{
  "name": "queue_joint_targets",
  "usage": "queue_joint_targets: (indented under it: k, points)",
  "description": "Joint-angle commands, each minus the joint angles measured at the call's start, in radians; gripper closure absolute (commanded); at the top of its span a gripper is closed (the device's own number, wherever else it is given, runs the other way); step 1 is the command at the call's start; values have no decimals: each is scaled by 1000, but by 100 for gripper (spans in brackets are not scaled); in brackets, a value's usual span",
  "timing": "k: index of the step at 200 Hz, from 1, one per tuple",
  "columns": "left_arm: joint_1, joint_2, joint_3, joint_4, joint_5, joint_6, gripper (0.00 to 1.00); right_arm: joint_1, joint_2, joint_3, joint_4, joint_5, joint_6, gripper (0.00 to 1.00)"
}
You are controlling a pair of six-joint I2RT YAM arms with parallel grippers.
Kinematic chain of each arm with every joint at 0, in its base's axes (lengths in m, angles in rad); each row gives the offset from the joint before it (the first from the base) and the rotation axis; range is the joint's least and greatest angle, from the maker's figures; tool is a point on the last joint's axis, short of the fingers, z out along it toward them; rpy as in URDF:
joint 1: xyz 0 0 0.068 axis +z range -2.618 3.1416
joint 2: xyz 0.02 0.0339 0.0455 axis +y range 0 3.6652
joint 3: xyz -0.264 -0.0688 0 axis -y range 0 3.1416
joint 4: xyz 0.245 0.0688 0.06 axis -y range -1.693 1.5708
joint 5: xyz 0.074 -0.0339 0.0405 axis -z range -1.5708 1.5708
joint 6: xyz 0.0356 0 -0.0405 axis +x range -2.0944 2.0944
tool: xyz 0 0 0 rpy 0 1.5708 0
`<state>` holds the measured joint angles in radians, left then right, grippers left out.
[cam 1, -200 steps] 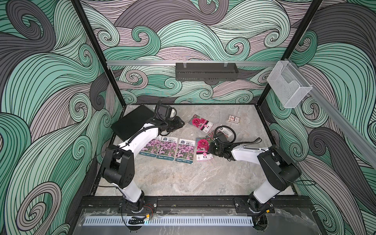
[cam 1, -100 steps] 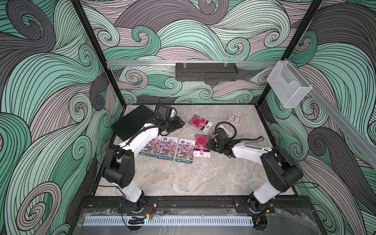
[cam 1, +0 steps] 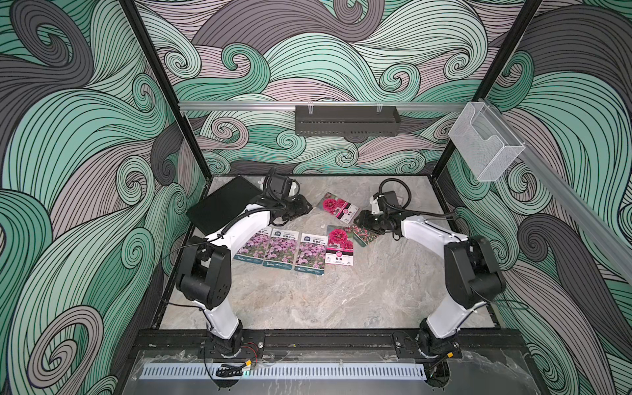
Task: Arrange the seed packets in a row
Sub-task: Move the seed packet to the center of the board.
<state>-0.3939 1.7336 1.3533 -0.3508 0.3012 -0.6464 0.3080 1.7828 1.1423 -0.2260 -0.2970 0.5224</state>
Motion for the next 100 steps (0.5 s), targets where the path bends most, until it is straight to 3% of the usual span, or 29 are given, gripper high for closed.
queue_joint_targets:
  k: [1,43,100]
  points:
    - [-15,69,64,-34,25,27,57,-8,70,60,-78,-108,-39,46]
    - [-27,190,147,-9,64,23,57,-44,169,102,-78,-122,-35,46]
    - [-37,336,279,-22,98,61,57,-117,183,45,-81,-106,-24,45]
